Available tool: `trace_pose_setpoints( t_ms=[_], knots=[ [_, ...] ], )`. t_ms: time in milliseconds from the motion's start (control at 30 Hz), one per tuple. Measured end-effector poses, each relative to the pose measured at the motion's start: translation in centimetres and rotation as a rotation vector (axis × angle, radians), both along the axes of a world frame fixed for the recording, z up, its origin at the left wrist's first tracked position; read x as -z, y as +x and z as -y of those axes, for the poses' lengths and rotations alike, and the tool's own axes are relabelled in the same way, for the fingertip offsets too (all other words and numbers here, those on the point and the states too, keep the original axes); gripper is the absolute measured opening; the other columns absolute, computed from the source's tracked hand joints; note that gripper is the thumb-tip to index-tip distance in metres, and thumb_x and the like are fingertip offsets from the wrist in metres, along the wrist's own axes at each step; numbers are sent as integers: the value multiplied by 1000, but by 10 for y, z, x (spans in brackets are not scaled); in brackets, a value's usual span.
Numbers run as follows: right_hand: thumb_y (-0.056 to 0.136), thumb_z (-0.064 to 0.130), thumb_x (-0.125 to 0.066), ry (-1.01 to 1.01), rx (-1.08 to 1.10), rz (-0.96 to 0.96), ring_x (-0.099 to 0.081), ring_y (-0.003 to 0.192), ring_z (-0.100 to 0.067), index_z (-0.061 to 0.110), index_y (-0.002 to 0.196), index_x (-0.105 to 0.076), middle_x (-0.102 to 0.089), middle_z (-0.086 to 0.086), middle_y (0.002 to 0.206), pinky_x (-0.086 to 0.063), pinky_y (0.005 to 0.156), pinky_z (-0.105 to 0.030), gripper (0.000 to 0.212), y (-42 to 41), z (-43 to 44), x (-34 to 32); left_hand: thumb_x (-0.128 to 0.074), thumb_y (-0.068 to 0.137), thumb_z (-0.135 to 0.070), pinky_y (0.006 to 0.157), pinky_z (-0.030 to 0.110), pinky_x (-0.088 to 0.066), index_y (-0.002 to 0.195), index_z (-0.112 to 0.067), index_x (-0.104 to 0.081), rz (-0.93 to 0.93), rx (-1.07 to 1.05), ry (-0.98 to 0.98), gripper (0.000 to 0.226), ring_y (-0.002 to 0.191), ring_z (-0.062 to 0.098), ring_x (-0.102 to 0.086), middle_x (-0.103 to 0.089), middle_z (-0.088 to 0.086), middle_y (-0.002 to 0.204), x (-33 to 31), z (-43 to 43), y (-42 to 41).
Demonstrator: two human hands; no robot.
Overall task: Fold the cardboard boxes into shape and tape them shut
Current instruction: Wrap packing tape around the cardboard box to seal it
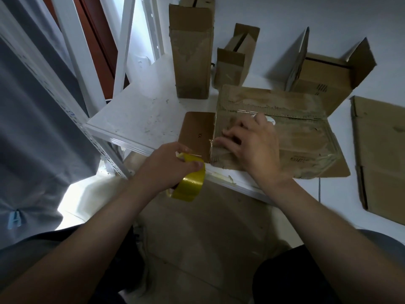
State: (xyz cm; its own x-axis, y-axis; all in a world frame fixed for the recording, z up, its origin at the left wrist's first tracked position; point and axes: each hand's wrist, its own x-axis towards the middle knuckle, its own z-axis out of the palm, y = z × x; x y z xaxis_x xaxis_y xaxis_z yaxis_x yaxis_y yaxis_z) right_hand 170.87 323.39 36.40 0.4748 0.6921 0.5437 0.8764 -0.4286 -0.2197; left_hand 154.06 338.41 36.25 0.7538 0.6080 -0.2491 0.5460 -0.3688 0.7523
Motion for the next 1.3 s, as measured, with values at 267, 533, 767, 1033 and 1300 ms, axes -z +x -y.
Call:
trace_pose_setpoints(
  t_ms=[267, 533, 767, 1033, 1300],
  knots=[
    [65, 46, -89, -184, 43, 171, -49, 95, -33, 19, 115, -65, -57, -7, 111, -41, 74, -42, 62, 1, 11, 15, -80, 75, -57, 58, 25, -48, 92, -47, -53, 55, 0, -56, 34, 86, 5, -56, -54, -13, 104, 0, 0, -2],
    [88, 69, -56, -58, 213, 90, -49, 92, -27, 15, 86, -60, -57, -4, 96, -42, 73, -42, 54, -12, -17, 9, -79, 76, -58, 63, 28, -53, 110, -45, -51, 47, -7, -57, 47, 100, 17, -61, -57, -5, 119, -3, 1, 0],
    [75, 45, -64, -56, 270, -28, -48, 88, -26, 21, 75, -47, -54, 1, 77, -37, 69, -38, 30, -17, -40, 5, -75, 65, -63, 80, 42, -60, 113, -44, -55, 39, 3, -83, 55, 99, 17, -64, -63, -6, 113, -1, 6, 5],
    [73, 55, -80, -125, 118, -13, -47, 88, -25, 21, 76, -55, -55, 3, 83, -31, 71, -36, 43, -9, -22, -4, -77, 73, -59, 60, 26, -48, 109, -46, -52, 37, 40, -9, 45, 89, 9, -57, -52, -11, 113, 7, 10, 12],
    [81, 40, -79, -42, 58, 24, -46, 95, -25, 36, 88, -80, -65, 15, 98, -19, 77, -34, 9, 7, 23, -2, -76, 65, -60, 70, 40, -63, 105, -43, -65, 142, 122, -140, 44, 91, 8, -67, -64, -17, 106, -10, 24, 20]
  ],
)
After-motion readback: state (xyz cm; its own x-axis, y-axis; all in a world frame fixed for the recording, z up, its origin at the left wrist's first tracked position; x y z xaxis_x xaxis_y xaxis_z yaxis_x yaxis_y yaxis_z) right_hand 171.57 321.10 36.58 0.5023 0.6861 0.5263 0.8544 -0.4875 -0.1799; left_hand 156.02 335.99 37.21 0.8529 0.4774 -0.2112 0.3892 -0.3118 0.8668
